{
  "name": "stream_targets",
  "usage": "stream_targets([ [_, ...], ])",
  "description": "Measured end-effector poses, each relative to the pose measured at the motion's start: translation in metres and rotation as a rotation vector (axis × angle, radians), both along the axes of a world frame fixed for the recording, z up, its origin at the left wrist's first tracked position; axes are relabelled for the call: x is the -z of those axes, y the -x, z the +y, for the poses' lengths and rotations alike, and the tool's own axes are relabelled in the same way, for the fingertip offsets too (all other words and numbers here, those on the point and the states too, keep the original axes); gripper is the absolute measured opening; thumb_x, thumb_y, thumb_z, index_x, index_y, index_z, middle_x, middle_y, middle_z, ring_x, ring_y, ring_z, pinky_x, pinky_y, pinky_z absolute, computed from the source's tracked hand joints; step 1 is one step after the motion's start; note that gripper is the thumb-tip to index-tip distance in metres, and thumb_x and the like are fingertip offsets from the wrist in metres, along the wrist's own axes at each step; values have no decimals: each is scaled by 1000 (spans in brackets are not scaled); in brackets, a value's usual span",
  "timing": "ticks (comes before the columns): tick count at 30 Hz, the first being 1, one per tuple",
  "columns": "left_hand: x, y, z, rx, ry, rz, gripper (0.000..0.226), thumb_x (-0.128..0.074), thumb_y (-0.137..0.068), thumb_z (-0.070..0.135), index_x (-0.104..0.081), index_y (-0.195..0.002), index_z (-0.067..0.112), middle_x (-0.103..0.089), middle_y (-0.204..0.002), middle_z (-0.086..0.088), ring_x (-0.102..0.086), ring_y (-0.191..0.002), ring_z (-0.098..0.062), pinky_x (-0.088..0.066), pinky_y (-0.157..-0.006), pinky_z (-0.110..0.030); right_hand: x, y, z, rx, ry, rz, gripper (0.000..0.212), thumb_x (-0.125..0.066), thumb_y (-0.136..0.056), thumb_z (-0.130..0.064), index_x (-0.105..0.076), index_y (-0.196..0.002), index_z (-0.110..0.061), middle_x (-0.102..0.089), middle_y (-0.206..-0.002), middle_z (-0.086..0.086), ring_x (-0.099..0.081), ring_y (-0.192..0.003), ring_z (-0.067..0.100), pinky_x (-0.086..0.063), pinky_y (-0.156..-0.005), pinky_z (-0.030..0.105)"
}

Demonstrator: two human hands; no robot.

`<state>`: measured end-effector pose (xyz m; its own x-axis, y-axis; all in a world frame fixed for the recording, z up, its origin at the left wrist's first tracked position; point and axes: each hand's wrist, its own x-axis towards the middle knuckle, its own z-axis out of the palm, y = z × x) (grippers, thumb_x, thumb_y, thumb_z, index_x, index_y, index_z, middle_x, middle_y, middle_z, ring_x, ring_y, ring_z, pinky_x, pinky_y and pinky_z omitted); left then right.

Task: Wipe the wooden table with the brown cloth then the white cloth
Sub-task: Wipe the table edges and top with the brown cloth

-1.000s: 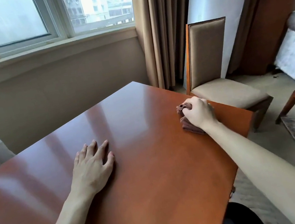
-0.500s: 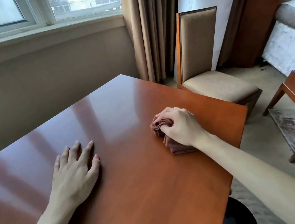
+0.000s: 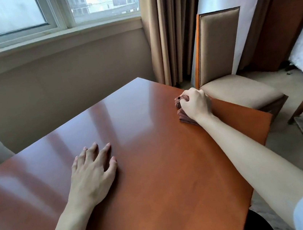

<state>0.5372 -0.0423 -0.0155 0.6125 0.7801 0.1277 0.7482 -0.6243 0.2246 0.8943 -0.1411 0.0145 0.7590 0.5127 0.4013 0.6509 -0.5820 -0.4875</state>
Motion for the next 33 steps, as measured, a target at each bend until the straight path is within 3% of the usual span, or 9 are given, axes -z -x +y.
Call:
stream_targets([
  [3, 0, -2, -1, -10, -2, 53, 69, -17, -89, 59, -35, -152, 40, -30, -161, -4, -19, -151, -29, -15, -123, -45, 1, 36, -29, -92, 35, -22, 25, -57, -92, -23, -76, -106, -20, -72, -116, 4, -60, -108, 33, -54, -89, 43],
  [7, -18, -27, 0, -38, -55, 180, 46, -35, -95, 42, -52, -135, 24, -44, -147, -10, -35, -139, -33, -32, -112, -52, 7, 98, -70, -250, 59, -71, 22, -60, -89, -23, -77, -102, -28, -71, -119, -13, -60, -109, 22, -50, -86, 33],
  [13, -23, -90, -31, 129, 27, 63, 54, -31, -100, 51, -35, -152, 39, -28, -162, -9, -20, -150, -33, -18, -120, -52, 6, 149, -108, -481, 51, -58, 25, -58, -84, -30, -76, -102, -33, -68, -119, -21, -57, -112, 12, -51, -92, 30],
  [19, -2, -99, -38, 136, 50, 10, 67, -17, -90, 65, -27, -154, 45, -20, -165, -2, -7, -154, -26, -4, -124, -49, 6, 49, -61, -304, 57, -19, 28, -54, -85, -32, -74, -105, -28, -71, -113, -8, -61, -106, 26, -55, -88, 42],
  [25, 2, -100, -42, 116, 16, -11, 68, -11, -89, 64, -23, -154, 48, -17, -166, 3, -4, -154, -22, -2, -125, -45, 1, -68, 7, 48, 44, 7, 22, -54, -87, -27, -75, -93, -23, -71, -101, 7, -62, -99, 36, -50, -82, 38],
  [29, 2, -101, -40, 101, 17, -5, 68, -11, -89, 64, -22, -154, 49, -16, -166, 4, -3, -154, -20, 0, -125, -43, 1, -84, 33, 96, 63, 16, 31, -54, -86, -46, -76, -92, -26, -71, -99, 3, -64, -97, 33, -52, -82, 38],
  [33, 1, -101, -40, 110, 23, -8, 66, -13, -90, 64, -24, -154, 48, -18, -166, 3, -4, -154, -22, -1, -125, -44, 4, -50, 10, 20, 64, -3, 28, -57, -84, -48, -76, -93, -29, -69, -104, 1, -61, -103, 34, -53, -84, 39],
])
